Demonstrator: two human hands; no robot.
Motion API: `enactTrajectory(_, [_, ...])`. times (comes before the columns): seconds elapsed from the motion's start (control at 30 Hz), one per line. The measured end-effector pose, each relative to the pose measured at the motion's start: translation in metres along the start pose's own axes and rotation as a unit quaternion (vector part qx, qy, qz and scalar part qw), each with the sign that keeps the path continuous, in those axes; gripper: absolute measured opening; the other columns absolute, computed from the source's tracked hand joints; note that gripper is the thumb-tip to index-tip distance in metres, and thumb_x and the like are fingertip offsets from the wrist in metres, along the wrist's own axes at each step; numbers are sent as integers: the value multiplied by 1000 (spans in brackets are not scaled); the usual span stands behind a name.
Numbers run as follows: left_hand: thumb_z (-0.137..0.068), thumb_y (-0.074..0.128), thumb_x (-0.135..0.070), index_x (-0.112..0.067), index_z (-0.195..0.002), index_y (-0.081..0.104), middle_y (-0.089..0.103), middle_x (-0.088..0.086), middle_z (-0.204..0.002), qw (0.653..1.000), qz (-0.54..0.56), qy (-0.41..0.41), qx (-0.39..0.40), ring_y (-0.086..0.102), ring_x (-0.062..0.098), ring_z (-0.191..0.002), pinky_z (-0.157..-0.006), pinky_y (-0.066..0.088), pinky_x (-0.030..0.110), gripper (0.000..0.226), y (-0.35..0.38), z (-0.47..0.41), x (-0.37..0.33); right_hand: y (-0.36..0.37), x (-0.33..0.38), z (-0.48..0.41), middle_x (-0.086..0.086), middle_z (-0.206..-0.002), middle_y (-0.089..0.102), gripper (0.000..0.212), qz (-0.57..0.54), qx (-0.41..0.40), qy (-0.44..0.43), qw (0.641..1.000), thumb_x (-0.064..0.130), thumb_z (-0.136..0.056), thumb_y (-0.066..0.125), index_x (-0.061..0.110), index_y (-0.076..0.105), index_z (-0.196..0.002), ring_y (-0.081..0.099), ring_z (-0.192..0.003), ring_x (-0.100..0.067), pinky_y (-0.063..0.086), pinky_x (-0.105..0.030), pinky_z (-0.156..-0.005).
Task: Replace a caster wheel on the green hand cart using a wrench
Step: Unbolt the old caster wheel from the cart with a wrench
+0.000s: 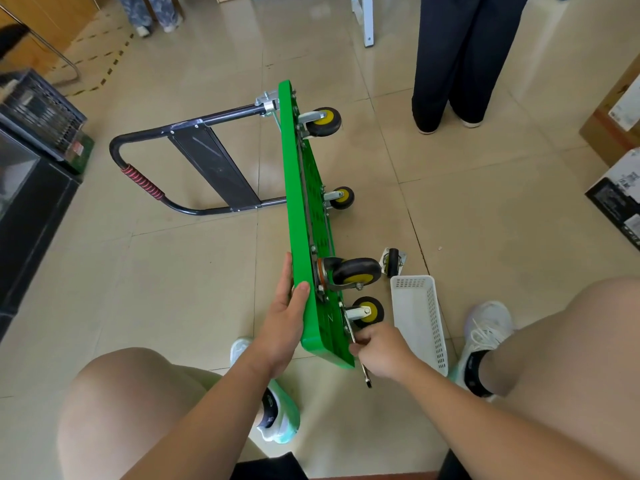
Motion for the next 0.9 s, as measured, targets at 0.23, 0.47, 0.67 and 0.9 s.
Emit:
enactTrajectory(0.23, [-113, 43, -31, -88, -125, 31, 59, -33, -140, 1000, 3, -5, -1, 64, 18, -130, -110, 52, 52, 60, 0, 0, 1, 4, 2, 19, -3, -85, 77, 17, -102, 32, 37, 994, 33, -89, 70, 19, 80, -88, 72, -87, -22, 59, -40, -89])
enactTrajectory(0.47, [-113, 42, -28, -87, -123, 35, 62, -34, -136, 1000, 5, -6, -5, 64, 14, -129, -110, 52, 49, 61, 0, 0, 1, 10, 20, 24, -19, -89, 75, 31, -203, 43, 28, 978, 35, -79, 76, 4, 77, -84, 72, -90, -40, 54, -56, -95])
enactTrajectory(0.67, [-113, 41, -28, -88, -124, 35, 61, -34, -137, 1000, 4, -5, -1, 64, 12, -130, -109, 52, 45, 61, 0, -1, 2, 11, 28, 20, -7, -74, 76, 19, -263, 46, 26, 963, 23, -85, 77, 5, 78, -80, 70, -63, -17, 58, -34, -64])
enactTrajectory(0.9, [-114, 40, -26, -87, -125, 34, 61, -36, -135, 1000, 3, -2, 0, 64, 9, -128, -103, 57, 35, 61, 0, -2, 2, 9, 31, 16, -13, -80, 76, 26, -257, 37, 55, 964, 20, -86, 77, -5, 75, -93, 69, -62, -17, 57, -29, -63])
Point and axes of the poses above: each hand's wrist, its own z-axis away from the middle knuckle, its own y-axis out of the palm, x = y × z, the point moved 8 cm from there along -z, towards the middle knuckle
